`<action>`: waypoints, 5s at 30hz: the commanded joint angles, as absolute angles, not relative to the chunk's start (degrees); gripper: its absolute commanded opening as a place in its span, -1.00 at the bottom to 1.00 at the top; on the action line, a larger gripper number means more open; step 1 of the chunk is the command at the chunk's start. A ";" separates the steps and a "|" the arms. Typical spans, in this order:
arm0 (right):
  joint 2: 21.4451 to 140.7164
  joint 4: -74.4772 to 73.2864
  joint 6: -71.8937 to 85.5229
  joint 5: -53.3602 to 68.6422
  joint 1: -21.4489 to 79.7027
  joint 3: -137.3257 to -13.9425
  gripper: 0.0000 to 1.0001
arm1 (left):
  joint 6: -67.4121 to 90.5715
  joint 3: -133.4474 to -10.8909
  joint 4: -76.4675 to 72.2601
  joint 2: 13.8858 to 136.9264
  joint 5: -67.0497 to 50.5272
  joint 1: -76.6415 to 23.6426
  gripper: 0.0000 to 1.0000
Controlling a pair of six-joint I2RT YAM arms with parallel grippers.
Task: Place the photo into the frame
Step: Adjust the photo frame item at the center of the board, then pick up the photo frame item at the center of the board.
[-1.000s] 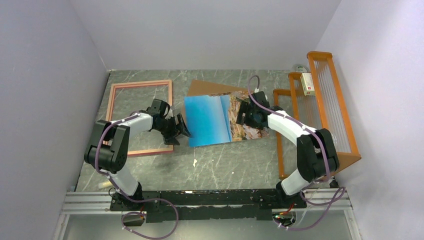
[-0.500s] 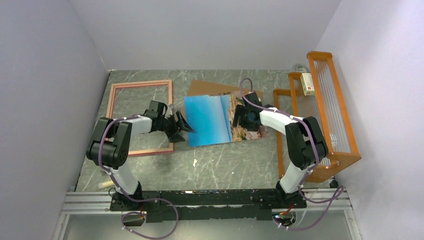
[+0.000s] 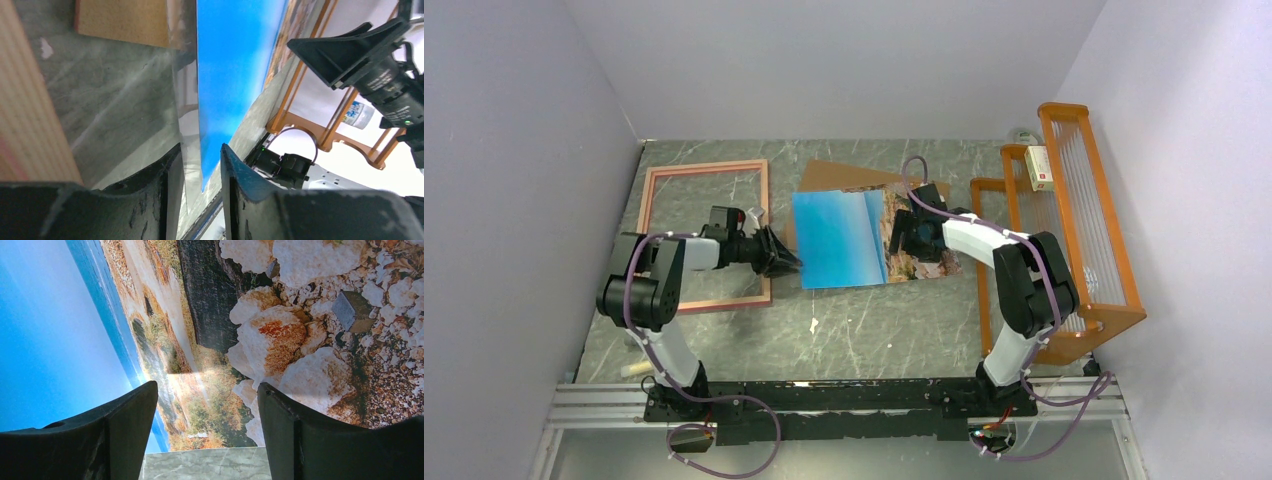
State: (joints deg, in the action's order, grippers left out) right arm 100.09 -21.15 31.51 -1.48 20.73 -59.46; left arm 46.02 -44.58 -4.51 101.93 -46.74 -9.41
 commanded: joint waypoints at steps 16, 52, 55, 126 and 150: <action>105.67 -22.20 30.50 -0.88 20.57 -58.83 0.51 | 45.23 -47.29 -8.95 101.69 -55.45 -7.73 -0.62; 82.84 -24.27 19.52 0.42 20.22 -74.86 0.93 | 10.82 -116.42 66.93 88.72 -7.13 -8.26 -0.95; 81.78 -20.57 17.55 5.86 20.32 -75.57 0.96 | 6.28 -117.19 64.43 86.57 -9.35 -8.26 -0.95; 83.37 93.17 90.53 66.45 12.30 -60.03 -0.13 | 49.86 -126.40 20.19 83.06 -63.20 1.64 -0.95; 69.12 8.21 36.89 53.70 11.53 -69.12 -1.00 | 17.58 -117.09 56.14 82.62 -26.11 3.42 0.87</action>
